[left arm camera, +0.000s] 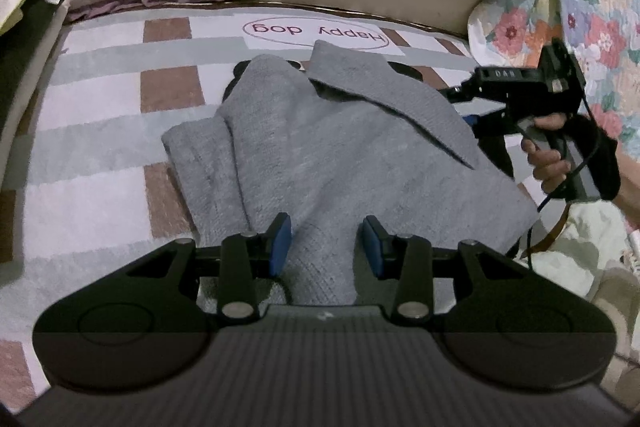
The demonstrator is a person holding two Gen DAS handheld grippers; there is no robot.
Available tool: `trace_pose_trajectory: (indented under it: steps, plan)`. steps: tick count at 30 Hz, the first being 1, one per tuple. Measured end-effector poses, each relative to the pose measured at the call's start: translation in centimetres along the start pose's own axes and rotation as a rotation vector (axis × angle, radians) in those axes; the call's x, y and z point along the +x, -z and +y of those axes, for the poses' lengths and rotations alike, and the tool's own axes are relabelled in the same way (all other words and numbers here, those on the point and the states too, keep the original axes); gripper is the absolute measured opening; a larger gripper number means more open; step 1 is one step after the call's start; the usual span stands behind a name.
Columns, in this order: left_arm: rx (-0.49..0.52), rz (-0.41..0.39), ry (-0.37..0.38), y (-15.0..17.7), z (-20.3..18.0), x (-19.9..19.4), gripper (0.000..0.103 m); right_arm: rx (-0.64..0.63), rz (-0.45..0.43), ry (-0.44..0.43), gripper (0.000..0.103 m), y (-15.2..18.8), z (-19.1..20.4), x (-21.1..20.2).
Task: Fold clothes
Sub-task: 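Grasp the folded grey sweater bundle with both grippers from opposite sides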
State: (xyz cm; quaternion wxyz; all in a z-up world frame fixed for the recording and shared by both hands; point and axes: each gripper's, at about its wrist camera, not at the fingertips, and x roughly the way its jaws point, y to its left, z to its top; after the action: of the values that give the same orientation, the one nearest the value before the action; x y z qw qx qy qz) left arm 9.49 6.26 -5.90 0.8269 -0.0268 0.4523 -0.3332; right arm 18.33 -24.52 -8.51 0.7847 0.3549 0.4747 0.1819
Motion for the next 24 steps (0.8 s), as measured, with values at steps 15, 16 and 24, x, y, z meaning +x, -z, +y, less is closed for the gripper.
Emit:
trace_pose_trajectory:
  steps: [15,16,24]
  plan:
    - [-0.424,-0.039,0.059,0.1,9.9,-2.1,0.056,0.211,0.051,-0.258,0.072,3.4,-2.8,-0.6]
    - [-0.487,-0.027,0.091,0.5,10.7,-1.8,0.056,0.221,0.055,-0.277,0.072,4.0,-3.0,-1.0]
    - [-0.613,-0.003,0.301,2.2,10.5,1.7,0.068,0.111,0.151,-0.265,0.084,7.2,-1.5,-1.8]
